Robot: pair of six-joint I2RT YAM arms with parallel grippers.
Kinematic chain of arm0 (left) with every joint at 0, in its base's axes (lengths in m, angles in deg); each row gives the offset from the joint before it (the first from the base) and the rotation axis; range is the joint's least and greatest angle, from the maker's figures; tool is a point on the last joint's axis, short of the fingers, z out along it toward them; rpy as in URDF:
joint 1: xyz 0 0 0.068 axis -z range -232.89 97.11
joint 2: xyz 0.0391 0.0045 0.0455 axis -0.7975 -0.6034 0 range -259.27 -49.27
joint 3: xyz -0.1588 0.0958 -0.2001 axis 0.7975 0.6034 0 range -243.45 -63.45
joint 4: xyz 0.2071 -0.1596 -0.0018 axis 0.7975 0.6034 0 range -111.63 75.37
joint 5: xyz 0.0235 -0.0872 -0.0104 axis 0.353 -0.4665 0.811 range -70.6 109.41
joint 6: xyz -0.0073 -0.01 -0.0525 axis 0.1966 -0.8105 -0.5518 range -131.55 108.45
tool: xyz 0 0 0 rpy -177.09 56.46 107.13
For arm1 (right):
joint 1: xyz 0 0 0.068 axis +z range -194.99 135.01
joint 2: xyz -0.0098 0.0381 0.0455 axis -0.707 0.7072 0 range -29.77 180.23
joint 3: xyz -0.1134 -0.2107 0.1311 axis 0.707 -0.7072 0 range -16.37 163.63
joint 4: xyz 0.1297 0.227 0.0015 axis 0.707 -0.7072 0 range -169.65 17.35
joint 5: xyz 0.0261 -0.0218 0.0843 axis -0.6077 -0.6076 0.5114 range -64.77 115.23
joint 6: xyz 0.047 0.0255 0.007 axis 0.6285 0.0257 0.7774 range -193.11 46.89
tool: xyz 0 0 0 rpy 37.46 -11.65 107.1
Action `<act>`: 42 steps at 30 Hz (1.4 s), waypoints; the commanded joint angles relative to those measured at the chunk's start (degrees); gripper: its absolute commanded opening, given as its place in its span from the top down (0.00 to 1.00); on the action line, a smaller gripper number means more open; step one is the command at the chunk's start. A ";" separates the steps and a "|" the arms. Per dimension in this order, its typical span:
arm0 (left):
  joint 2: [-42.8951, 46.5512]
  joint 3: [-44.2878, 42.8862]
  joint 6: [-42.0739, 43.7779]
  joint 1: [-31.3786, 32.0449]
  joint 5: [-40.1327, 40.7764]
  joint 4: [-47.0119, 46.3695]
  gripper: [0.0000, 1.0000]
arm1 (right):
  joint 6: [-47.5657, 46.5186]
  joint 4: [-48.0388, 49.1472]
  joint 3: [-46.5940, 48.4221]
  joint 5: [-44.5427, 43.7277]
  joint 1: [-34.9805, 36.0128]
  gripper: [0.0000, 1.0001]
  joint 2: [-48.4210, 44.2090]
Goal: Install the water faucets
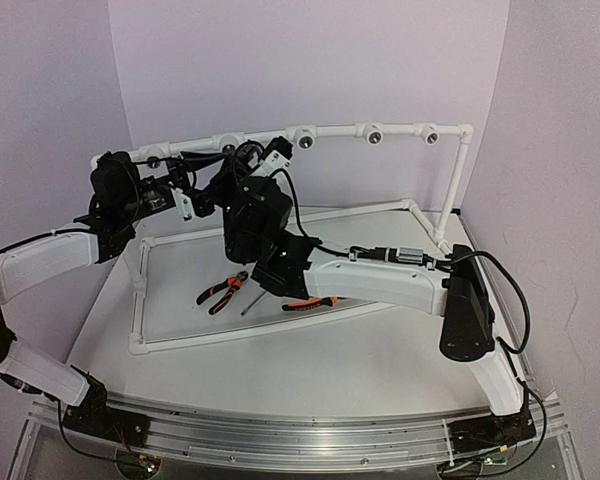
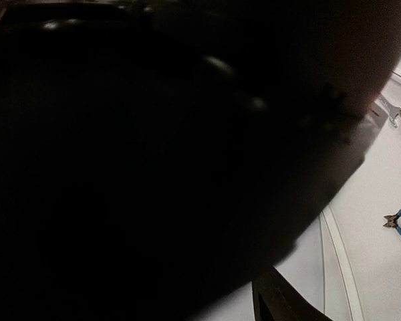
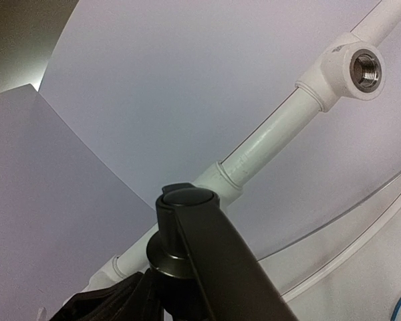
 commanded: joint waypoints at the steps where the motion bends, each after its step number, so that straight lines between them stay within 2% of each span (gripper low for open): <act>1: -2.60 -2.97 2.77 0.16 0.92 -3.01 0.42 | 2.53 2.32 0.51 -2.18 0.15 1.00 -0.76; 12: -9.28 -8.88 3.87 0.16 6.56 -3.85 0.50 | 4.44 1.77 -0.43 -0.73 0.57 1.00 -1.24; 16: -10.98 -10.79 1.77 0.12 9.37 -4.19 0.52 | 4.63 1.63 -0.84 -0.68 0.60 1.00 -1.43; 19: -11.55 -13.32 -3.73 0.03 12.29 -2.66 0.52 | 4.87 1.61 -1.53 -0.85 0.59 1.00 -1.74; 22: -10.24 -12.85 -5.76 -0.85 12.05 -0.90 0.49 | 4.55 1.58 -1.55 -1.13 0.59 1.00 -1.78; 28: -8.30 -9.53 -2.10 -2.08 9.45 -1.12 0.42 | 3.38 1.55 -1.25 -1.21 0.59 1.00 -1.71; 31: -8.95 -9.74 0.44 -2.08 5.70 -1.48 0.39 | 3.04 1.61 -1.22 -0.95 0.60 1.00 -1.68; 35: -12.80 -12.30 5.15 -1.99 2.97 -2.78 0.39 | 3.26 1.62 -1.19 -0.41 0.60 1.00 -1.71; 42: -17.96 -17.38 8.90 -1.95 4.23 -0.91 0.43 | 3.46 1.61 -0.97 0.40 0.59 1.00 -1.68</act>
